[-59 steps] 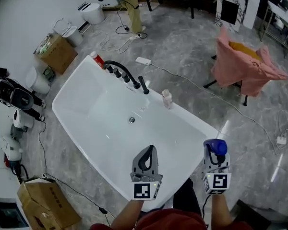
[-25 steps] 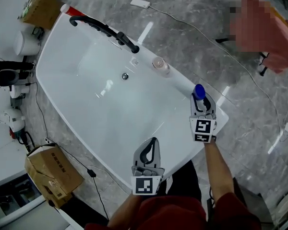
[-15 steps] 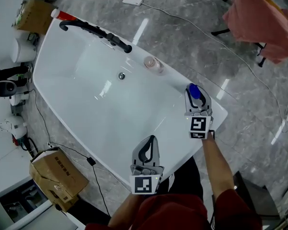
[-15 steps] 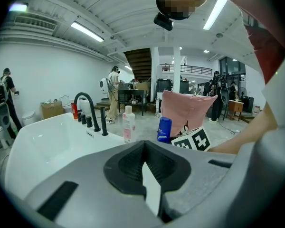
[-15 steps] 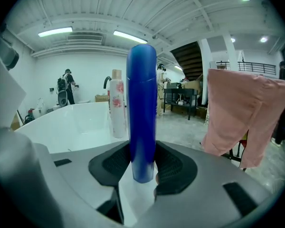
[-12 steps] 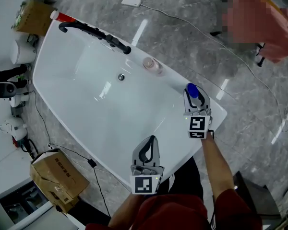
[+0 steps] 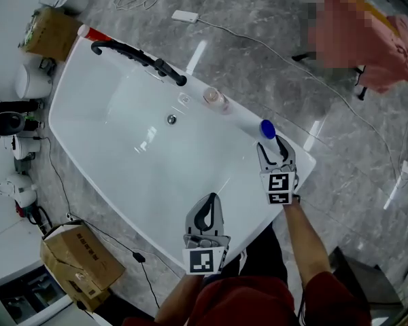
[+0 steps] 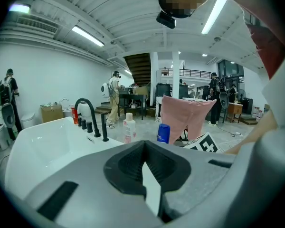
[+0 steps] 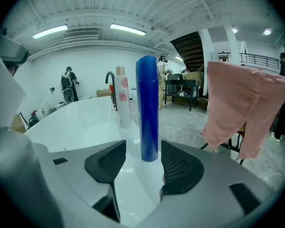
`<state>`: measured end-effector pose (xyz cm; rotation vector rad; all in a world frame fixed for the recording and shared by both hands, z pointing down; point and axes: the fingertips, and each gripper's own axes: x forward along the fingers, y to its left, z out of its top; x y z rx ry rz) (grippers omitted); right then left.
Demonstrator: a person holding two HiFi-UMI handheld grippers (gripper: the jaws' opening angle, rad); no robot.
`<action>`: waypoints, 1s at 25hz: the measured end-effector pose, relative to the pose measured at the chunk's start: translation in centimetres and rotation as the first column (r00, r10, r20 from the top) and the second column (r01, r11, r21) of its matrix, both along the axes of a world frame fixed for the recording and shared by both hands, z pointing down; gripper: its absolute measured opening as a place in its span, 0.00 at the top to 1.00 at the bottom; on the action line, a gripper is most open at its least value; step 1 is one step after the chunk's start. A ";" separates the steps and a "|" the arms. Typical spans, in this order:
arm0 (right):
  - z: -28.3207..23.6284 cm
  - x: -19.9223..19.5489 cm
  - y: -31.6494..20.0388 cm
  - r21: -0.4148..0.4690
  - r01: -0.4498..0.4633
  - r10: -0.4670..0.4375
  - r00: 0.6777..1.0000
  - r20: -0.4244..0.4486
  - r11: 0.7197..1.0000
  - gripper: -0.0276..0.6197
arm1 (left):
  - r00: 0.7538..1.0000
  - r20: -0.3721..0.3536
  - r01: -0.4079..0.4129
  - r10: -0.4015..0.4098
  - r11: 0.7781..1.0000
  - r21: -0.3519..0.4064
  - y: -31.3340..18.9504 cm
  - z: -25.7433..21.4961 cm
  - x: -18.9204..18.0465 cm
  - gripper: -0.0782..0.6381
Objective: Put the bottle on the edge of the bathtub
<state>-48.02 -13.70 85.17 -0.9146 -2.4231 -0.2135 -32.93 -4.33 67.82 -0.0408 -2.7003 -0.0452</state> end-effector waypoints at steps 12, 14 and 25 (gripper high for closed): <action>-7.0 13.8 -5.2 -0.011 -0.105 0.104 0.992 -0.069 0.994 0.61 | 0.996 0.068 -0.064 0.064 0.998 0.002 0.1 -4.7 5.7 0.89; -9.1 15.6 -6.0 -0.025 -0.145 0.143 0.988 -0.052 0.989 0.61 | 0.992 0.086 -0.098 0.097 0.995 0.004 0.1 -5.2 6.4 0.88; -23.1 27.6 -9.6 -0.094 -0.278 0.287 0.951 0.113 0.956 0.61 | 0.961 0.180 -0.221 0.210 0.974 0.041 0.2 -11.5 14.3 0.89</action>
